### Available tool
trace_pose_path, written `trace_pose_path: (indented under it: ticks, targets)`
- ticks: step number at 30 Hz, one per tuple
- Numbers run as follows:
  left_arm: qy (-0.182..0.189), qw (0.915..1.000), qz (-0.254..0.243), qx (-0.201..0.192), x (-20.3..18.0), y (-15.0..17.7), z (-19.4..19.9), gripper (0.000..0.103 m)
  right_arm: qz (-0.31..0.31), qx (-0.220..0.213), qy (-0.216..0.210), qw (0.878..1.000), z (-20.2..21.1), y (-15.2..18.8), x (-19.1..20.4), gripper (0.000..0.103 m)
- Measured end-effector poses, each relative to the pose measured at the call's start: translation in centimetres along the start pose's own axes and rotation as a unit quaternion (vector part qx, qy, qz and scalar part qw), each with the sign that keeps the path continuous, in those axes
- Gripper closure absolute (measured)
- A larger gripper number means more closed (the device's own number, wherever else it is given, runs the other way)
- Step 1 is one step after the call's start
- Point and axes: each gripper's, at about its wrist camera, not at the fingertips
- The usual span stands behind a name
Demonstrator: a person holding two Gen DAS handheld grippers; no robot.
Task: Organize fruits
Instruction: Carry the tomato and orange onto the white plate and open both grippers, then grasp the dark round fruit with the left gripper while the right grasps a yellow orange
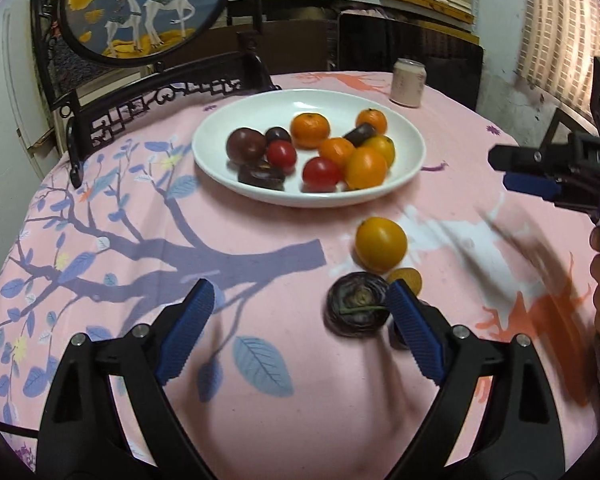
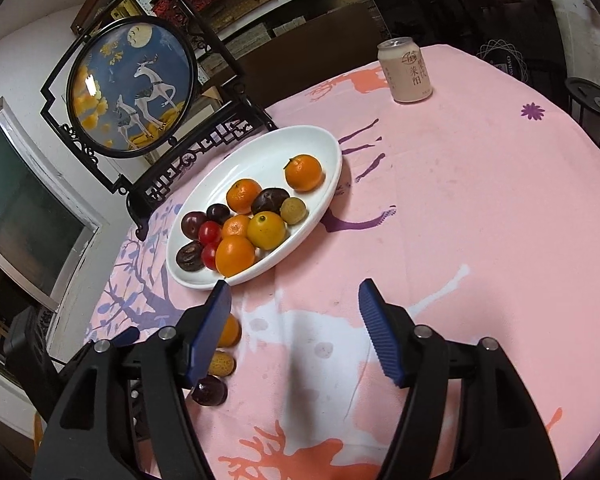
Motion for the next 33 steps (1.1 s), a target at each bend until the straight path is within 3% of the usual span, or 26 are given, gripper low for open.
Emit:
trace_pose_path:
  ticks: [7, 10, 13, 16, 19, 23, 29, 33]
  targets:
    - [0.005, 0.9997, -0.01, 0.02, -0.4, 0.0, -1.3, 0.012, 0.004, -0.003, -0.003, 1.0, 0.3, 0.0, 0.2, 0.036]
    - [-0.003, 0.9997, -0.007, 0.025, 0.1, -0.2, -1.7, 0.007, 0.005, 0.0, -0.004, 1.0, 0.2, 0.1, 0.4, 0.036]
    - [-0.044, 0.9989, -0.002, 0.018, 1.2, -0.3, -1.3, 0.007, 0.005, 0.003, -0.003, 1.0, 0.1, 0.1, 0.4, 0.036]
    - [-0.119, 0.9928, 0.014, 0.006, 3.0, -0.4, -0.6, 0.009, 0.003, 0.001, -0.004, 1.0, 0.2, 0.1, 0.4, 0.036]
    - [-0.088, 0.9955, 0.034, 0.002, 3.7, -0.4, -0.2, 0.009, 0.006, 0.001, -0.006, 1.0, 0.3, 0.2, 0.5, 0.036]
    - [-0.088, 0.996, -0.011, 0.007, 1.9, -0.3, -0.9, 0.009, 0.016, -0.001, -0.004, 1.0, 0.3, 0.4, 0.9, 0.036]
    - [-0.052, 0.998, -0.03, 0.017, 0.6, -0.1, -1.6, 0.008, 0.023, 0.004, 0.0, 1.0, 0.0, 0.5, 1.3, 0.036]
    - [-0.05, 0.9967, -0.055, 0.033, -0.5, 0.2, -2.3, 0.009, 0.024, 0.004, 0.001, 1.0, 0.0, 0.6, 1.3, 0.036]
Point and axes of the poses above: each gripper's, at about its wrist camera, not at the fingertips, and z roughly against the way its jaws point, x to its left, y to its underside, and after that the axes turned 13 degrees about y, right-handed
